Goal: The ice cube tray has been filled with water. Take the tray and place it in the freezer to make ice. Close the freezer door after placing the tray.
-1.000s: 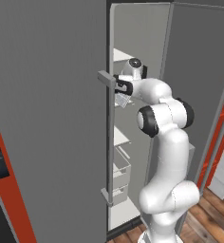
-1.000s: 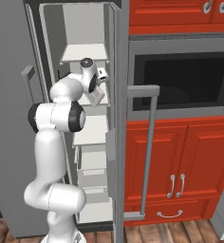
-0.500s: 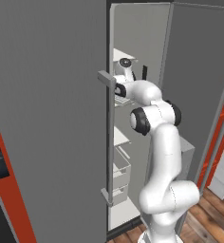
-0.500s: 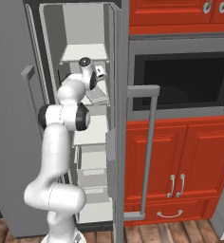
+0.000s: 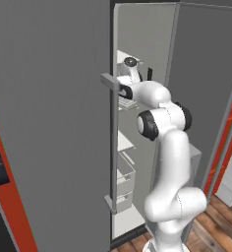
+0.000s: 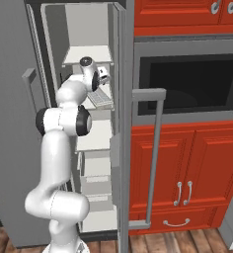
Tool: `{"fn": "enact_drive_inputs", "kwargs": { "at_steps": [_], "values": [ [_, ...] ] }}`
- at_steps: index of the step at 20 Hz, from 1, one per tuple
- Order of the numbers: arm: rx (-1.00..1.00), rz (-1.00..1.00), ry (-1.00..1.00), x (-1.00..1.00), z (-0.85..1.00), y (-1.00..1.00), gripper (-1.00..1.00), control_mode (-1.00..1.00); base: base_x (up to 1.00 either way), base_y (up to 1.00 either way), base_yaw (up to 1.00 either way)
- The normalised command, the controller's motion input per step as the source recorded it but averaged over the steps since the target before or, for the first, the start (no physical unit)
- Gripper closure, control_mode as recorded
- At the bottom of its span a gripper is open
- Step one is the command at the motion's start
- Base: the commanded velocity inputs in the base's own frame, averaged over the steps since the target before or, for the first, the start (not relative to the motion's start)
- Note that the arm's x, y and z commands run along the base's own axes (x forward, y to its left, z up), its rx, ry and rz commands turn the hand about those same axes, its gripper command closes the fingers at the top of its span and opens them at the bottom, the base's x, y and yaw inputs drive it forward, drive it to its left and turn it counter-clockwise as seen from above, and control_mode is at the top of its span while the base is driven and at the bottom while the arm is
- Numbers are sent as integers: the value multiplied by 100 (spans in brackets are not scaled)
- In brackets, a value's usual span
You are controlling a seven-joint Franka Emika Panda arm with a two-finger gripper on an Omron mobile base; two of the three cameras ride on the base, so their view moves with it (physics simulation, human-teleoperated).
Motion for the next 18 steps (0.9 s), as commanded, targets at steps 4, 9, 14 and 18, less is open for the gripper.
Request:
{"fn": "enact_drive_inputs", "kwargs": {
  "at_steps": [4,9,14,18],
  "values": [
    [0,0,1,-100,19,-24,-100,-100,0,0,0],
    [0,0,1,-100,12,-13,-100,-100,0,0,0],
    [0,0,-3,-100,24,0,-100,-100,0,0,0],
    [0,0,-1,-100,57,-2,-100,-100,0,0,0]
  ]
}}
